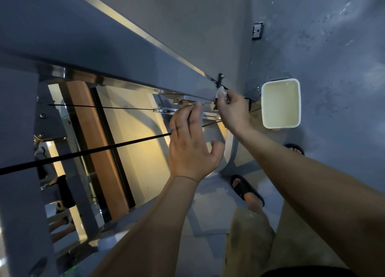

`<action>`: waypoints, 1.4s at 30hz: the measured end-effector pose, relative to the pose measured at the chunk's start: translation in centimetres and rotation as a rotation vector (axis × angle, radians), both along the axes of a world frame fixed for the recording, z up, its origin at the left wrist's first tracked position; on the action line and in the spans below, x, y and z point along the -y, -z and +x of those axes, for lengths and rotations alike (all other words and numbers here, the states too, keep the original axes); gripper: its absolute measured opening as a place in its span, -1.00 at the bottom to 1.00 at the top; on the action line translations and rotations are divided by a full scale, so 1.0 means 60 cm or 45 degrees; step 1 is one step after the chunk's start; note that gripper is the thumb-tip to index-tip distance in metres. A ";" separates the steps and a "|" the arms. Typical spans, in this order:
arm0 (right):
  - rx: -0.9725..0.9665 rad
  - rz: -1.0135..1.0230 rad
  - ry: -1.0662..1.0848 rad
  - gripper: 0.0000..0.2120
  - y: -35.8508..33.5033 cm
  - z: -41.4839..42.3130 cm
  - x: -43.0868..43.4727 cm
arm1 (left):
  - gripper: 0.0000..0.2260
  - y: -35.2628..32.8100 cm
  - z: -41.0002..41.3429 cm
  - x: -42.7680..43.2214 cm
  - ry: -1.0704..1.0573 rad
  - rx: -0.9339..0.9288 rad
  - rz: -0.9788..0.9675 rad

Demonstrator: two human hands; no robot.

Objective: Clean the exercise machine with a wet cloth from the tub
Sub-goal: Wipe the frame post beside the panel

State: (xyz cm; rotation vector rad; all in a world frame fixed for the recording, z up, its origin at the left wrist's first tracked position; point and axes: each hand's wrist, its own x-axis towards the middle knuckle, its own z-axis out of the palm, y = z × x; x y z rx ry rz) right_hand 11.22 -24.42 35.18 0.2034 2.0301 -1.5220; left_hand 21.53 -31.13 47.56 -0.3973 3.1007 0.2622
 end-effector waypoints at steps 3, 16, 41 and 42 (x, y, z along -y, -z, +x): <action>0.120 0.134 -0.063 -0.60 0.019 -0.029 0.000 | -0.25 0.000 0.001 -0.003 -0.007 0.007 -0.003; -0.002 0.192 -0.052 -0.56 0.043 -0.023 0.016 | -0.25 -0.001 0.002 -0.001 0.002 0.007 -0.033; 0.008 0.103 0.051 -0.55 0.095 0.018 0.018 | -0.34 0.004 -0.002 0.001 0.037 -0.082 -0.073; -0.053 0.012 0.099 -0.55 0.075 0.034 0.021 | -0.33 0.004 -0.002 0.002 0.038 -0.083 -0.071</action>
